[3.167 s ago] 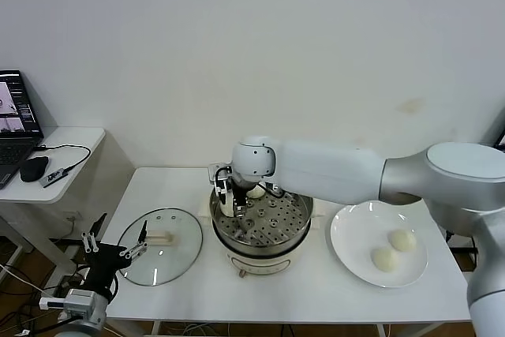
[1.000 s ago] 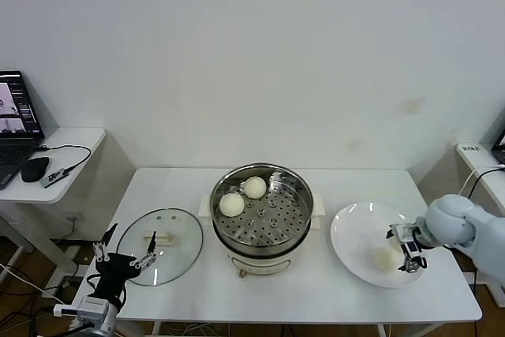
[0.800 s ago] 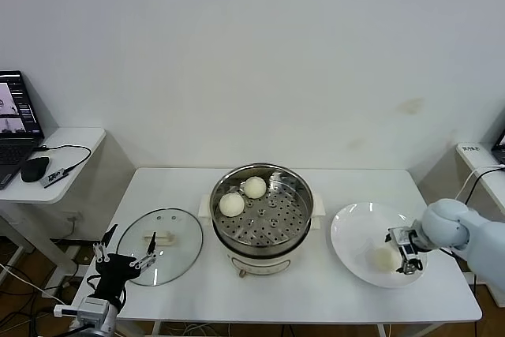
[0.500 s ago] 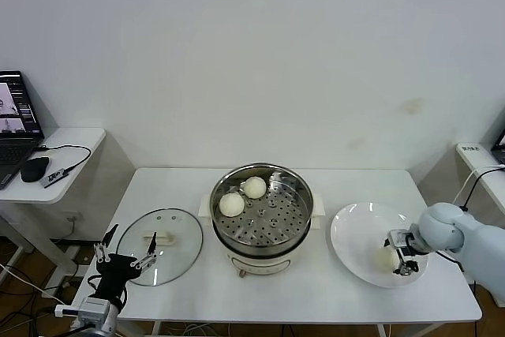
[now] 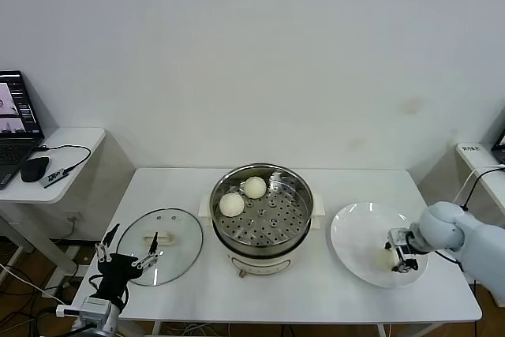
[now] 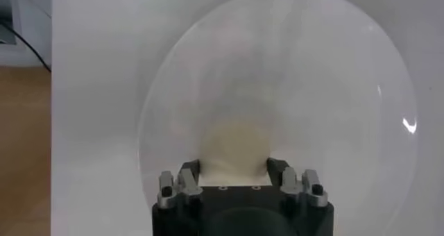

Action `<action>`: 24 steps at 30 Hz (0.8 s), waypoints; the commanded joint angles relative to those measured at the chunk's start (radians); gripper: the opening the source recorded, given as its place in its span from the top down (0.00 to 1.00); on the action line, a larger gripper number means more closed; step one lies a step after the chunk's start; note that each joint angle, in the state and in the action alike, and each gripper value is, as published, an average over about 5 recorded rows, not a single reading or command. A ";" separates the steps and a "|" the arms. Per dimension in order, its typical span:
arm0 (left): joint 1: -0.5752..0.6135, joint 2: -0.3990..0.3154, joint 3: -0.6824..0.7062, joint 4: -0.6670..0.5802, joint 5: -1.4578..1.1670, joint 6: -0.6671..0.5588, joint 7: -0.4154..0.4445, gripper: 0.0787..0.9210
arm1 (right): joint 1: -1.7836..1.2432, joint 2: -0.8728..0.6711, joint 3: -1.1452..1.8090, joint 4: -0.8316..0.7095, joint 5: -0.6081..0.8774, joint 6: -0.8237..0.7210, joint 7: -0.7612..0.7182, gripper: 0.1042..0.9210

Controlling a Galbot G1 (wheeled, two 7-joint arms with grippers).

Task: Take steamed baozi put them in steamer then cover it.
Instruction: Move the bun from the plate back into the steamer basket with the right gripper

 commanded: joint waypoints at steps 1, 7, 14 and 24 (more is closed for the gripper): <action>0.000 0.000 0.000 -0.008 -0.001 0.000 0.000 0.12 | 0.169 -0.039 -0.074 0.046 0.068 -0.011 -0.033 0.42; 0.000 0.003 0.001 -0.023 -0.002 0.000 0.000 0.12 | 0.389 -0.076 -0.169 0.098 0.165 -0.035 -0.065 0.43; -0.001 0.007 0.004 -0.032 -0.003 -0.002 0.000 0.12 | 0.630 -0.069 -0.277 0.130 0.266 -0.058 -0.076 0.43; 0.003 0.010 0.005 -0.041 0.005 -0.001 -0.001 0.12 | 1.052 0.111 -0.579 0.179 0.405 -0.063 -0.018 0.43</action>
